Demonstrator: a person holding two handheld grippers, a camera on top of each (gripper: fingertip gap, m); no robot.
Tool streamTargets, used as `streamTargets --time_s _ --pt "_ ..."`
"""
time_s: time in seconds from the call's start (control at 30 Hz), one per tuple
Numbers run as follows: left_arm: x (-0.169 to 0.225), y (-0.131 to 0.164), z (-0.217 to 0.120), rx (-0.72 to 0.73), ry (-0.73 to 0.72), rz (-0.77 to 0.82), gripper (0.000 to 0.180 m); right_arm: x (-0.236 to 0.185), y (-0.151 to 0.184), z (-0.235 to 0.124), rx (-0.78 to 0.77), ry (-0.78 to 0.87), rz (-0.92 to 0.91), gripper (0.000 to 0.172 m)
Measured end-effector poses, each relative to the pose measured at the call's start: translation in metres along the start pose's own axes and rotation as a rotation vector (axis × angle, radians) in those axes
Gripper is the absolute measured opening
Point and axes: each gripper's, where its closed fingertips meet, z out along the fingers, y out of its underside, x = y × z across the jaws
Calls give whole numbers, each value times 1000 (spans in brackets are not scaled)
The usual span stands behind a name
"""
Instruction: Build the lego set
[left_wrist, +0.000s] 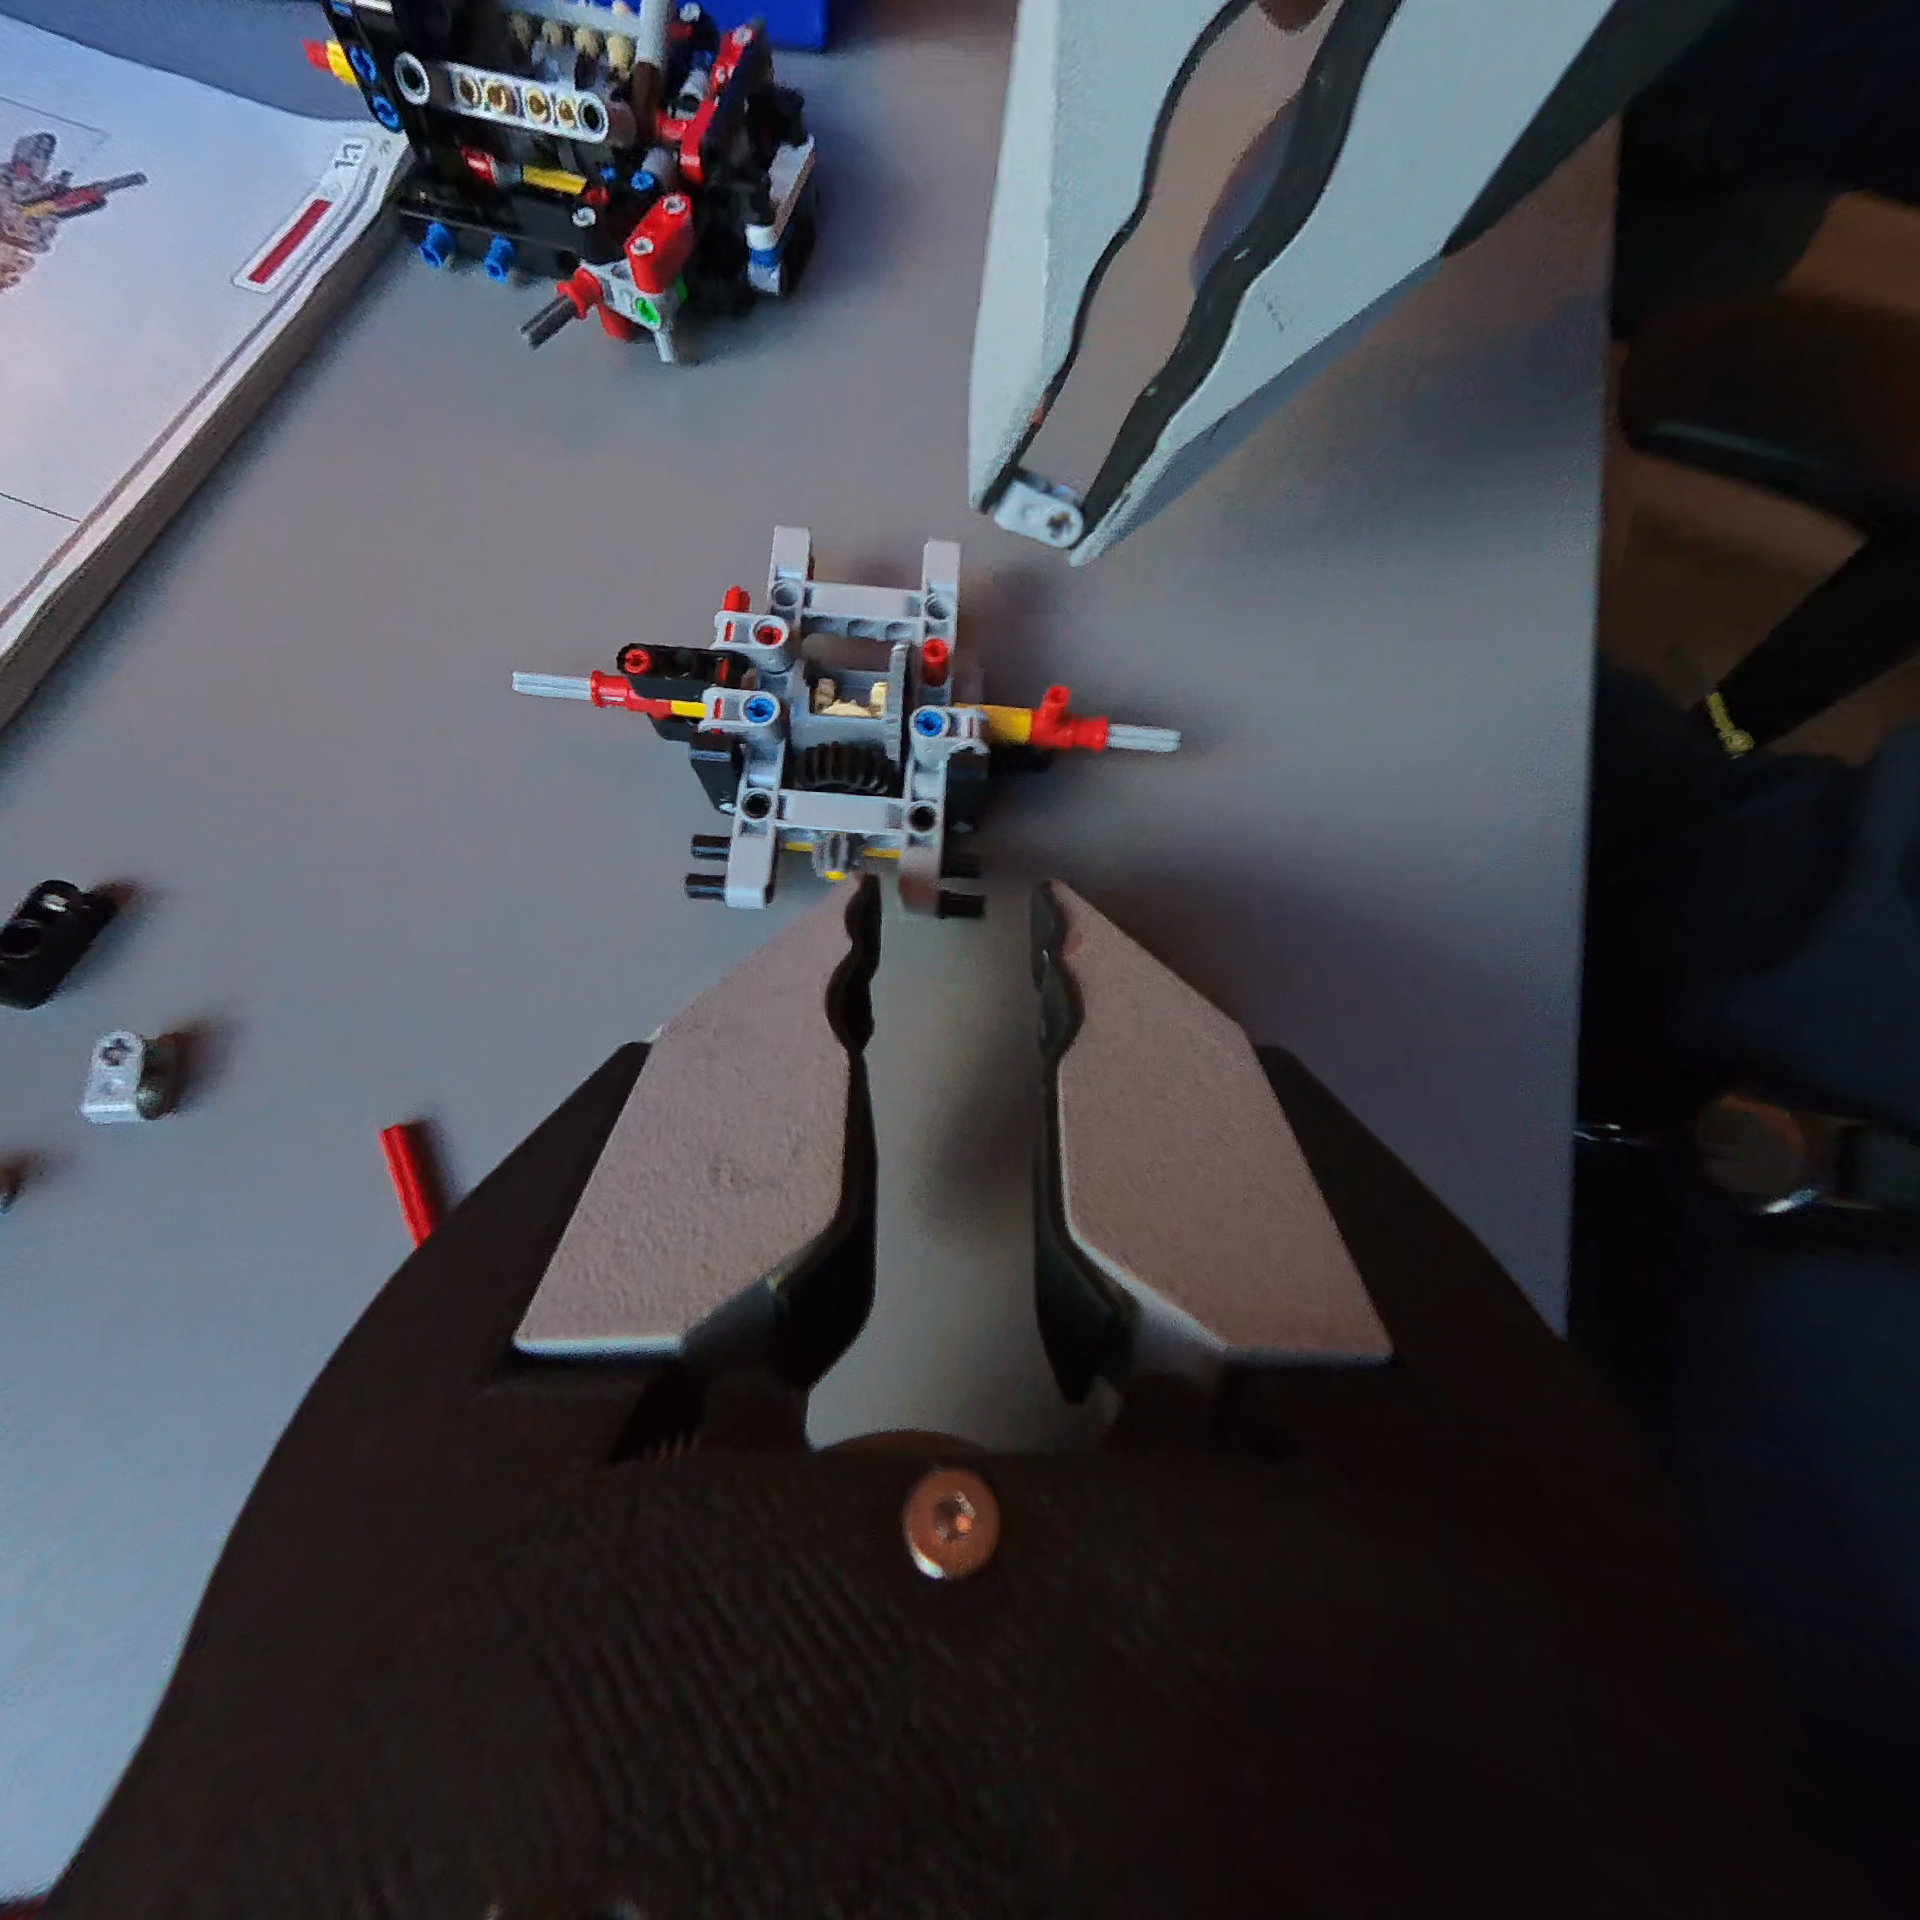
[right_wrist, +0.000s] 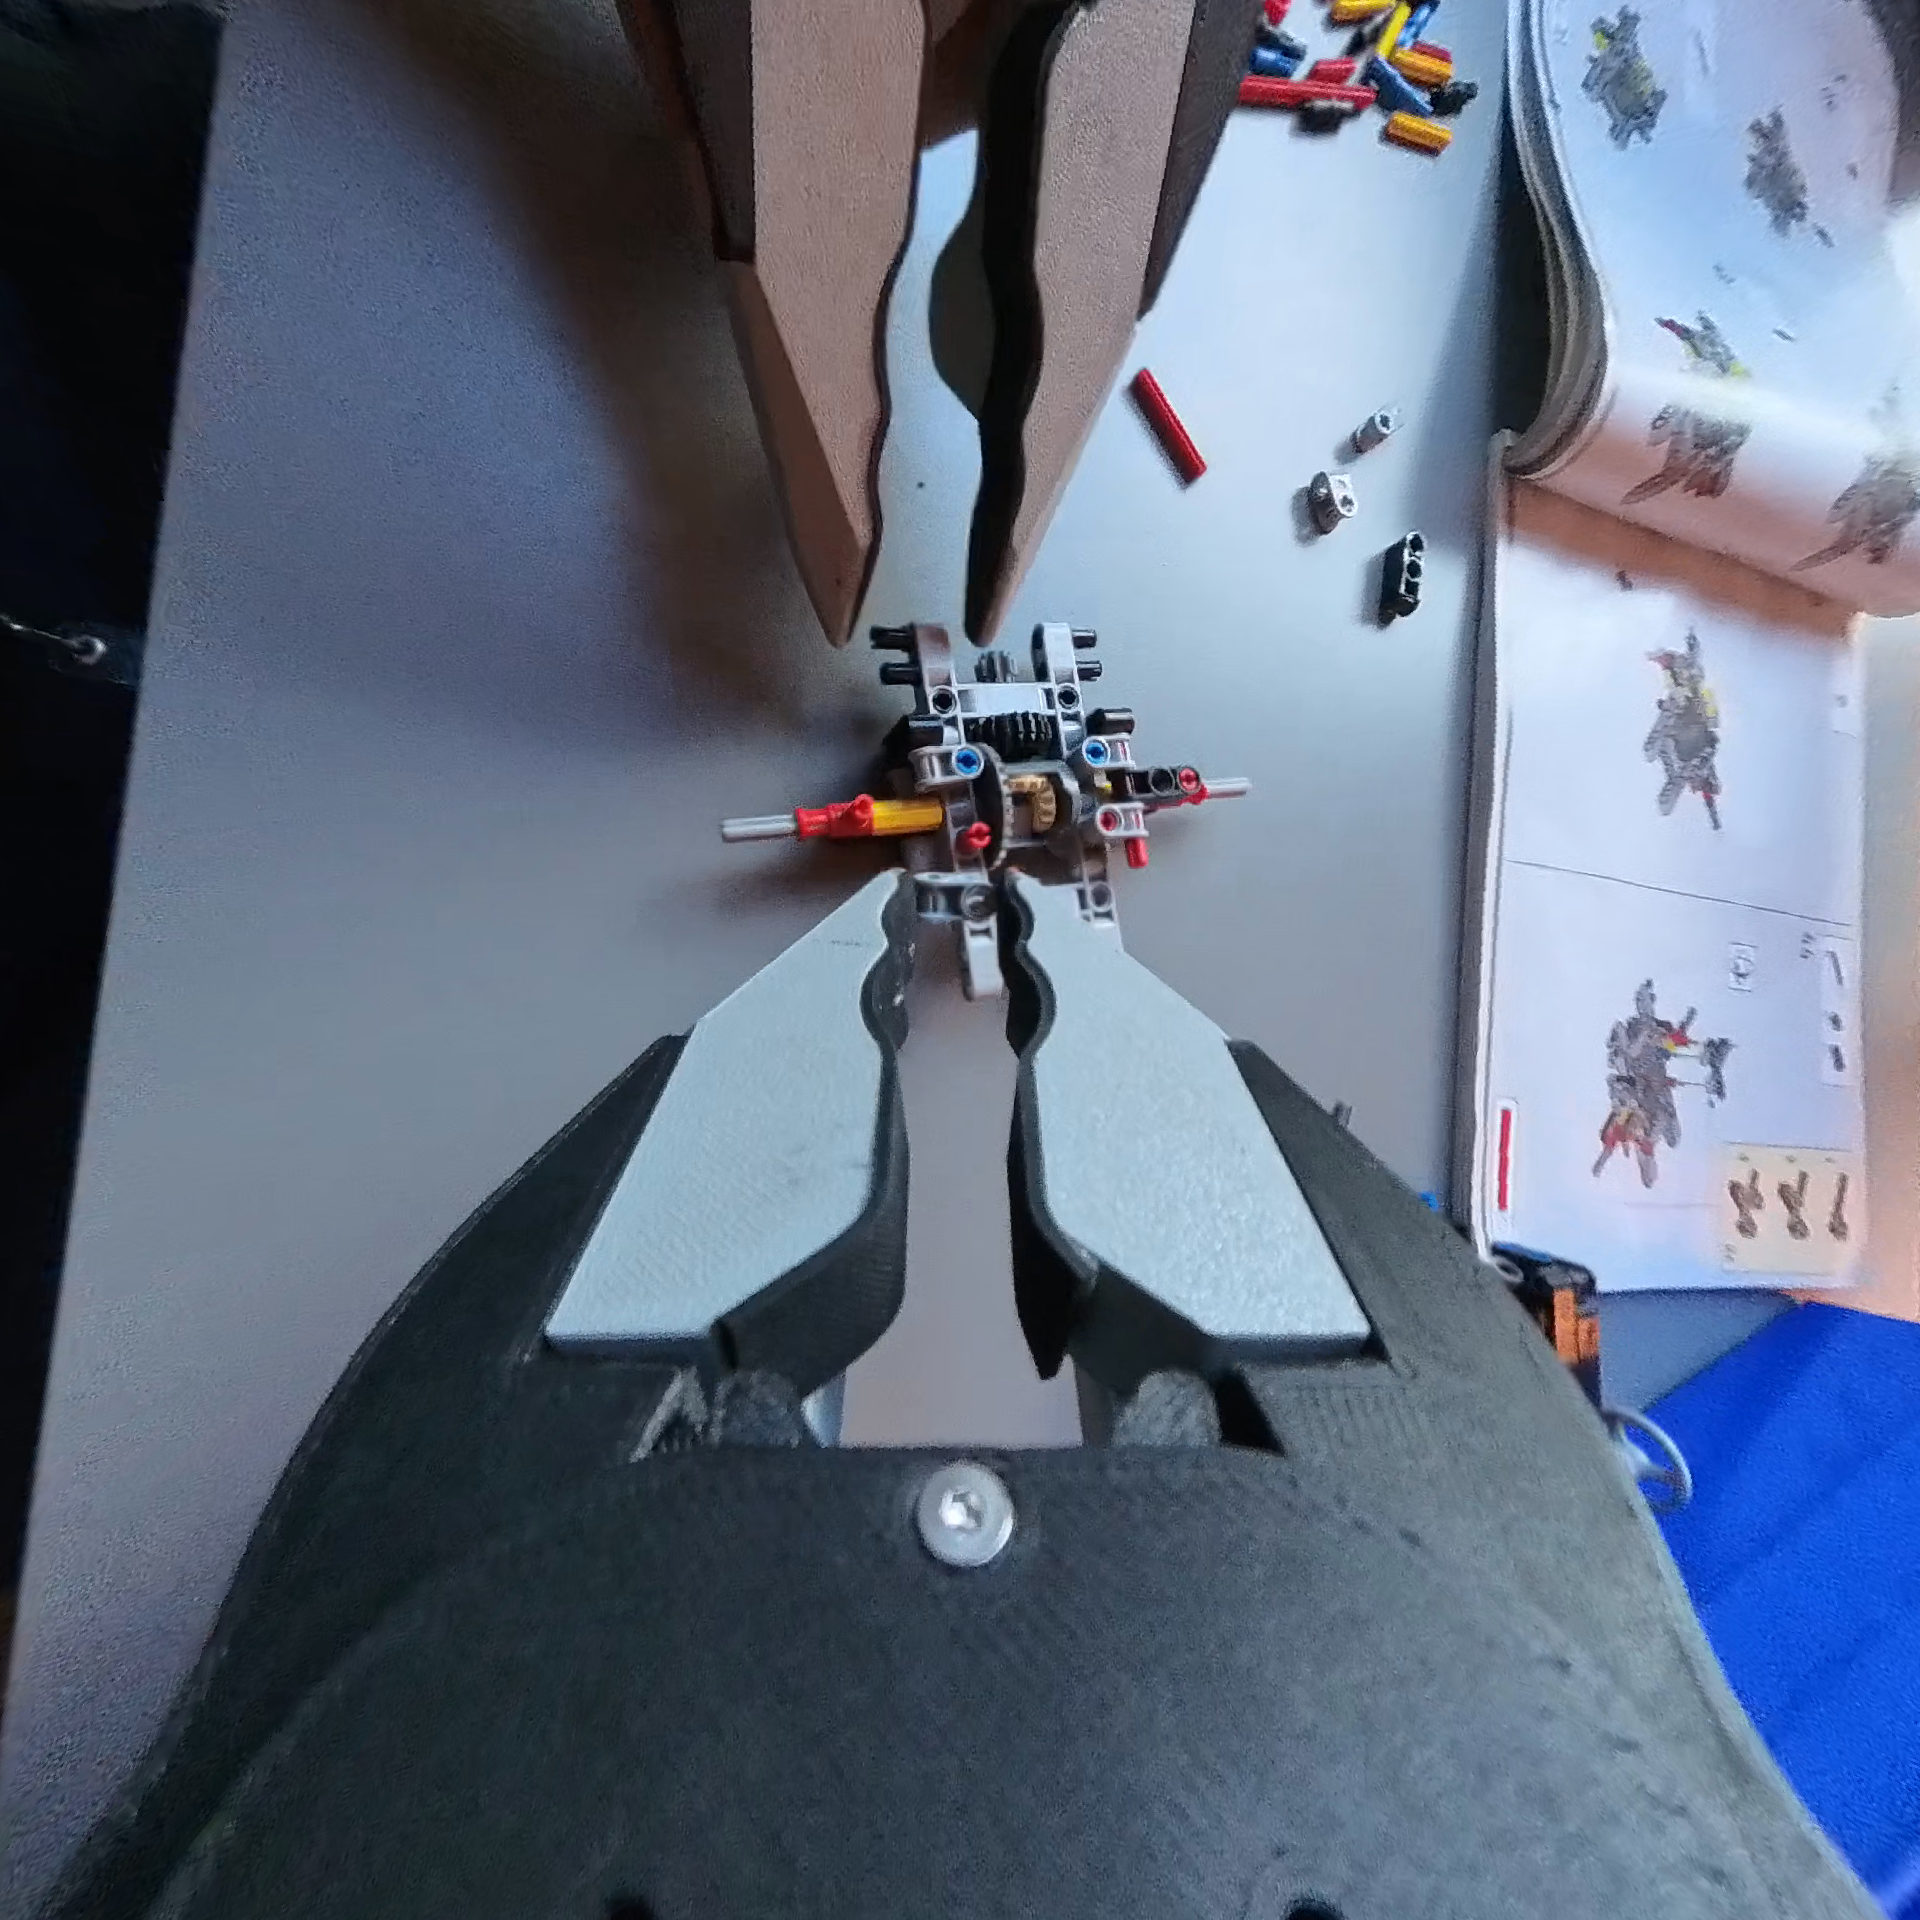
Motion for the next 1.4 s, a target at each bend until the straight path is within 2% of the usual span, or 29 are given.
streamTargets --time_s 0.1,0.2,0.3,0.4,0.47,0.6,0.7,0.87,1.0,1.1,1.23,1.4 --pt "-7 2 3 -35 -35 62 24 1 -2 7 0 -27 -24 12" --pt "-6 -4 3 -5 -20 78 23 5 -4 10 0 -19 -26 13" --pt "12 -26 -8 120 97 40 20 8 -17 4 89 12 -14 12" --pt "16 -46 -21 222 211 -57 16 3 -45 -16 247 56 -76 12" --pt "18 -54 -26 268 317 -128 16 -2 -62 -30 342 86 -139 12" --pt "55 -70 -46 327 781 -297 20 -13 -78 -46 407 89 -224 12" --pt "71 -76 -50 345 906 -313 18 -19 -77 -47 384 102 -261 12" --pt "76 -86 -52 385 929 -315 7 -35 -81 -52 393 99 -303 13" --pt "79 -88 -50 398 885 -277 6 -36 -79 -56 388 113 -261 13" --pt "71 -95 -47 458 803 -270 6 -26 -77 -57 398 153 -128 13" --pt "55 -98 -37 560 622 -240 5 -9 -67 -57 398 219 174 10" --pt "50 -107 -44 683 469 -118 5 -6 -59 -63 524 180 415 6"
